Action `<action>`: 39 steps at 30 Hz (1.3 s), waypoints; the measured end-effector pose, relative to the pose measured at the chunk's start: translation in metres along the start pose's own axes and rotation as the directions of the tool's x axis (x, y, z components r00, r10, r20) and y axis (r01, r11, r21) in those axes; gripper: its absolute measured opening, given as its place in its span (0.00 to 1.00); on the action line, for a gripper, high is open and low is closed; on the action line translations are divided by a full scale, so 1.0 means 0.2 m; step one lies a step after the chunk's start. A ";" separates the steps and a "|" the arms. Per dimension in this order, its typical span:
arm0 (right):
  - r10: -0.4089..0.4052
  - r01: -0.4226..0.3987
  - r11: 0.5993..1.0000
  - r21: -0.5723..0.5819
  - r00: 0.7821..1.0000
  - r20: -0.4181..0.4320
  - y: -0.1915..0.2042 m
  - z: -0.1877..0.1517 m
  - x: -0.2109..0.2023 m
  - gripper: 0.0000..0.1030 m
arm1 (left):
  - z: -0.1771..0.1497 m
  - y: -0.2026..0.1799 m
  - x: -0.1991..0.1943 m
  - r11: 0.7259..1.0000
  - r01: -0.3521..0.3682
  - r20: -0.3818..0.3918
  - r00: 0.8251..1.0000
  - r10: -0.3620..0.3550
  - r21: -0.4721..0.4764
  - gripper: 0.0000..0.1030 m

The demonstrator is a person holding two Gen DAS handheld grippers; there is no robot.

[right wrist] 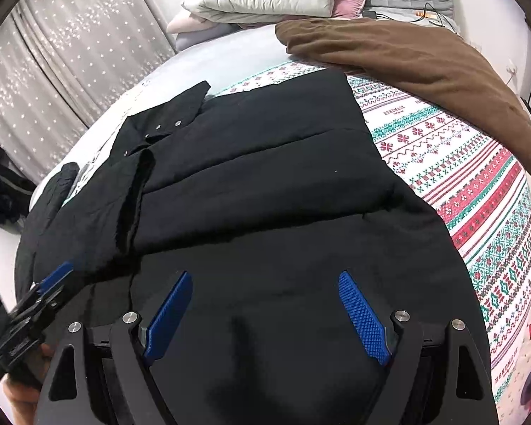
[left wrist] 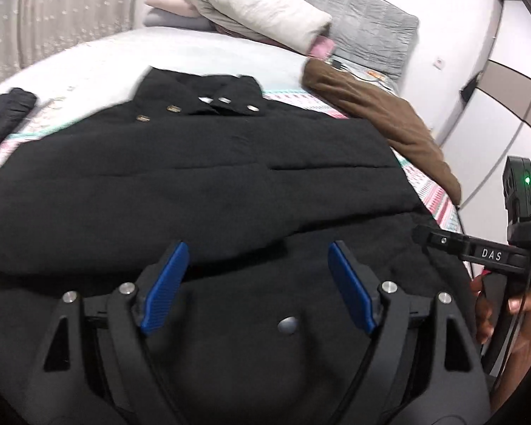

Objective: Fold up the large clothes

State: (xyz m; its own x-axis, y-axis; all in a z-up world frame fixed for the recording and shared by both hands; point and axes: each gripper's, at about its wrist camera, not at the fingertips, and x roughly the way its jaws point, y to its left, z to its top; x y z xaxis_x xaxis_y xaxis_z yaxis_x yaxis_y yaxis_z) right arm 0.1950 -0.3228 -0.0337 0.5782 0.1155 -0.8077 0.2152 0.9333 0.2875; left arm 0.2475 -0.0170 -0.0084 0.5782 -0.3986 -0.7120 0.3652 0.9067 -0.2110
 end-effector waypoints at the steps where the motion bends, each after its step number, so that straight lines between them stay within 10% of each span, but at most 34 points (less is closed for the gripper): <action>1: 0.005 -0.005 1.000 -0.006 1.000 0.005 0.01 0.00 -0.01 0.83 | 0.00 0.03 -0.02 1.000 -0.019 0.005 1.000 0.019 -0.016 0.81; 8: 0.245 -0.245 0.969 -0.011 0.969 -0.013 0.14 0.05 0.00 0.83 | 0.08 0.51 -0.24 0.974 -0.083 0.066 0.993 0.099 -0.213 0.81; 16: 0.360 -0.363 0.931 -0.038 0.930 -0.069 0.52 0.17 0.31 0.77 | 0.06 0.81 -0.11 0.977 -0.134 0.063 0.987 0.146 -0.166 0.81; 24: 0.329 -0.334 0.942 -0.028 0.937 -0.117 0.68 0.16 0.54 0.11 | 0.02 0.91 -0.08 0.989 -0.097 0.129 0.985 0.111 -0.109 0.81; 34: 0.169 -0.172 0.980 -0.103 0.985 -0.038 0.65 0.23 0.41 0.17 | -0.01 0.87 0.06 0.991 -0.119 0.043 0.992 0.122 -0.061 0.81; 39: 0.136 -0.141 0.980 -0.141 0.989 -0.050 0.59 0.14 0.31 0.52 | -0.02 0.81 0.00 0.989 -0.133 0.001 0.991 0.134 -0.057 0.86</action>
State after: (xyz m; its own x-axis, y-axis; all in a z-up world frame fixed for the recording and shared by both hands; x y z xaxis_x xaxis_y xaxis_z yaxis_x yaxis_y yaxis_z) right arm 0.2784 -0.2156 -0.0353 0.5621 0.2579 -0.7859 0.0181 0.9461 0.3235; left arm 0.3037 0.1311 -0.0452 0.6226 -0.2739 -0.7330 0.2425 0.9582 -0.1521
